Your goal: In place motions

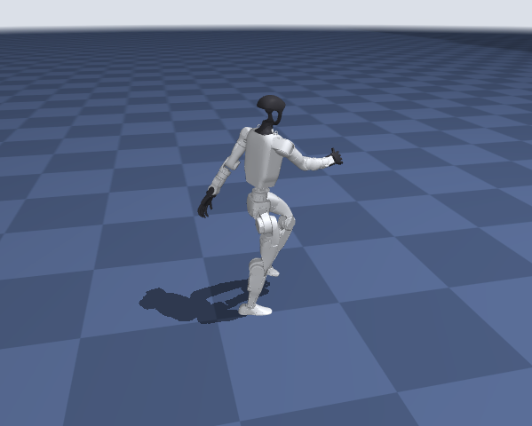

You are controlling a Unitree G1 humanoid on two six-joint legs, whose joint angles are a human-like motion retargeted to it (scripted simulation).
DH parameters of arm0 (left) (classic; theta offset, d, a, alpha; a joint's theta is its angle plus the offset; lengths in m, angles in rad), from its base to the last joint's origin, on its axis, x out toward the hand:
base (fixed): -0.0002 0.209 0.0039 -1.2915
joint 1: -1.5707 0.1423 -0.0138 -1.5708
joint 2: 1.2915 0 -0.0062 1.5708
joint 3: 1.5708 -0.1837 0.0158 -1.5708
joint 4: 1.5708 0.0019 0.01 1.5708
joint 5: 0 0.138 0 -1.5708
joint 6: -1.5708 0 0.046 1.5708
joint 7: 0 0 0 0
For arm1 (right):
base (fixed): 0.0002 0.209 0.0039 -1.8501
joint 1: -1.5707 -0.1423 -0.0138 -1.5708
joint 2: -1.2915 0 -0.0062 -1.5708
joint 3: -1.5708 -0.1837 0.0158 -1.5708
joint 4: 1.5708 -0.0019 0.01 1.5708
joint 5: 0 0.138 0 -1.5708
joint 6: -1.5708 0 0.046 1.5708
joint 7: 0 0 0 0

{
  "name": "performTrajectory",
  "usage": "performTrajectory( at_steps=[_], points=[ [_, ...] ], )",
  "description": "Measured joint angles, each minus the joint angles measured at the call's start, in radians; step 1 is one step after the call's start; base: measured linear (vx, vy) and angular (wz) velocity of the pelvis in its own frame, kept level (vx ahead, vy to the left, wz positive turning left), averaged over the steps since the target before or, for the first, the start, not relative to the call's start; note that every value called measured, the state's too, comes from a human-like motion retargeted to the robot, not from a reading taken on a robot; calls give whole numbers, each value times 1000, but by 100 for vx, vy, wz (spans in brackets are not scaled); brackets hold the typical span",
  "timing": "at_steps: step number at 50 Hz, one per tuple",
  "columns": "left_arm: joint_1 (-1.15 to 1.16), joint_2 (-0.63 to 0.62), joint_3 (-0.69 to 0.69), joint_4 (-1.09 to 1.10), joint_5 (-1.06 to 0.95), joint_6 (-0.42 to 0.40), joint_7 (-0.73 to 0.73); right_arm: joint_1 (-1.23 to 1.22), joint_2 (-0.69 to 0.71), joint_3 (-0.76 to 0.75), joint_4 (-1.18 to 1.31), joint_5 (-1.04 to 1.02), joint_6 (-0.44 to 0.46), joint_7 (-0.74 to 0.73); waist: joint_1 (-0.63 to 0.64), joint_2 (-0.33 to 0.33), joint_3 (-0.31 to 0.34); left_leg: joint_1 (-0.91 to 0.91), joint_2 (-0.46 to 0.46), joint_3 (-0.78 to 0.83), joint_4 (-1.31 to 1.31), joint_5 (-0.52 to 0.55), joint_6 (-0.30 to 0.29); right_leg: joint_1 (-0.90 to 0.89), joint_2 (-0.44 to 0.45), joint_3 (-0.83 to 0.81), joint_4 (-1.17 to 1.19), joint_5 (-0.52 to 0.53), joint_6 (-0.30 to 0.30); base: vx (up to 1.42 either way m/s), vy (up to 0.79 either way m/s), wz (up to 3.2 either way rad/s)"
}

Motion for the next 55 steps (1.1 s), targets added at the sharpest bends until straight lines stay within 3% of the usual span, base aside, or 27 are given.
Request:
performTrajectory(
  at_steps=[3,5,7,8,10,12,13,15,17,18,20,22,25,28,31,34,35,37,40,42,47,50,55],
  points=[
    [-166,-58,-71,-24,34,35,-39,202,20,9,-17,-10,2,-6,-59,27,-61,330,-83,66,-386,52,0,48,0,-58,6,-18,85,27,41,77],
    [-279,-102,-138,-45,42,31,-35,419,32,-1,-42,-28,1,23,-148,41,-121,520,-252,19,-731,149,0,69,-13,-122,29,-10,165,47,72,220],
    [-401,-150,-225,-86,39,20,-83,681,37,-40,-42,-47,4,18,-259,63,-169,729,-436,-81,-1137,12,-11,75,-36,-229,93,39,266,41,67,291],
    [-459,-173,-267,-118,42,10,-127,803,45,-74,-18,-55,22,-9,-284,78,-181,828,-399,34,-1274,-49,-29,77,-18,-272,139,88,302,26,20,209],
    [-600,-208,-371,-182,22,-16,-239,974,78,-180,93,-51,112,-89,-307,134,-174,860,-315,-38,-1399,-10,-115,11,10,-394,326,297,314,-2,-5,111],
    [-735,-220,-485,-288,-3,-68,-332,1049,110,-286,224,65,208,-148,-311,169,-94,845,-251,-180,-1388,14,-147,-176,-78,-373,746,462,314,-36,-18,49],
    [-799,-215,-556,-362,-27,-95,-361,1073,116,-323,274,147,224,-161,-332,168,-37,857,-222,-165,-1392,25,-164,-315,-34,-262,935,480,314,-36,-11,28],
    [-903,-174,-674,-520,-53,-145,-460,1113,98,-388,414,297,186,-165,-326,167,38,916,-265,-125,-1423,22,-117,-454,-154,-194,1285,389,314,-9,39,19],
    [-963,-80,-681,-679,-38,-189,-551,1090,42,-446,603,335,174,-170,-428,189,71,908,-279,-212,-1410,12,-87,-583,-269,-225,1496,330,290,-5,42,91],
    [-968,-33,-657,-744,-21,-207,-557,1075,8,-448,684,332,208,-175,-486,199,85,901,-268,-235,-1404,10,-83,-645,-272,-221,1546,310,280,1,19,62],
    [-938,8,-617,-825,16,-227,-497,1114,-37,-409,712,331,363,-190,-569,221,77,893,-256,-257,-1398,13,-76,-758,-256,-197,1598,270,261,24,8,-7],
    [-892,-3,-602,-842,22,-232,-413,1156,-64,-373,712,316,438,-192,-572,225,51,898,-267,-225,-1409,21,-59,-814,-259,-165,1604,257,226,33,8,-88],
    [-825,-45,-602,-805,-17,-218,-389,1174,-72,-376,712,247,390,-144,-552,205,50,926,-283,-188,-1416,36,-49,-758,-285,-136,1538,269,210,12,-4,-54],
    [-717,-110,-586,-677,10,-174,-407,1174,-51,-406,712,175,330,-102,-515,183,17,955,-277,-157,-1422,46,-61,-581,-222,-115,1323,316,254,20,-22,-56],
    [-588,-161,-529,-495,129,-128,-380,1167,-37,-415,712,200,292,-91,-455,178,-49,975,-275,-110,-1428,36,-72,-359,-106,-46,947,368,294,31,-15,-89],
    [-490,-165,-397,-266,280,-41,-279,1126,-24,-400,711,254,272,-87,-447,123,-91,995,-334,-100,-1415,5,-65,-97,-58,19,450,403,263,25,-16,-18],
    [-470,-164,-332,-181,327,0,-233,1105,-19,-396,711,268,267,-82,-462,91,-100,996,-367,-111,-1403,-10,-59,-8,-65,13,272,390,260,15,-21,35],
    [-440,-129,-233,-23,336,68,-153,1069,-5,-377,676,280,259,-64,-445,42,-122,978,-403,-106,-1355,-63,-47,106,-111,-174,131,126,234,12,-22,-25],
    [-343,-68,-212,70,260,172,-72,1038,23,-362,594,236,256,-28,-339,-8,-186,905,-407,-42,-1262,-103,-12,77,-146,-114,34,68,191,17,-28,-77],
    [-277,-62,-197,65,245,171,-18,1000,30,-366,528,152,254,-26,-304,-34,-201,821,-379,-30,-1152,-91,0,46,-163,-57,8,83,188,-6,-28,-41],
    [-187,-82,-166,-12,245,86,32,906,12,-254,406,27,138,-108,-290,-35,-95,822,-339,-17,-1072,-69,0,62,-154,-3,12,78,174,-16,-14,-54],
    [-196,-99,-143,-12,257,97,129,882,-12,-237,436,-57,70,-137,-318,-15,-95,858,-360,-32,-1155,-82,0,67,-148,-27,5,75,178,-6,3,23],
    [-223,-137,-136,-25,187,101,130,957,-15,-254,567,-38,164,-143,-321,-2,-184,848,-367,-66,-1235,-78,-38,34,-130,-64,-1,66,179,15,-1,45]
  ],
)
